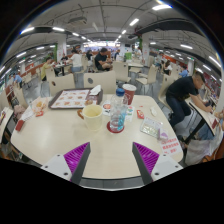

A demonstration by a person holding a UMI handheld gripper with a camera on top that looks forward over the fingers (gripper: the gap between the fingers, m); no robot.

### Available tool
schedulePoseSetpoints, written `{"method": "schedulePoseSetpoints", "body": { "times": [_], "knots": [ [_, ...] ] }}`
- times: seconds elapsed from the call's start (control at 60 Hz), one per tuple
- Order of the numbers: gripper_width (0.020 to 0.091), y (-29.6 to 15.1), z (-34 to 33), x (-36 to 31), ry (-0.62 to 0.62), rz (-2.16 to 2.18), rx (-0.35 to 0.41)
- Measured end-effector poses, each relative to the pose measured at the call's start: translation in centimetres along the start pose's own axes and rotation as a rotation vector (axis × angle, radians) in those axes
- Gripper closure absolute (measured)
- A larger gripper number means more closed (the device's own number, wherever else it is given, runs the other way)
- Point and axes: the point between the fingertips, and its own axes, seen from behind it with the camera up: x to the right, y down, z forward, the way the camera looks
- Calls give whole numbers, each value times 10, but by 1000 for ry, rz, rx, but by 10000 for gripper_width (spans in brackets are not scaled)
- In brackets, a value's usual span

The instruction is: Pour water

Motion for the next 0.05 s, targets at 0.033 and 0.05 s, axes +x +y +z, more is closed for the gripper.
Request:
{"method": "schedulePoseSetpoints", "body": {
  "times": [0.033, 0.05],
  "knots": [
    [251, -2, 0, 2, 10, -10, 7],
    [251, -2, 1, 3, 13, -14, 8]
  ]
}}
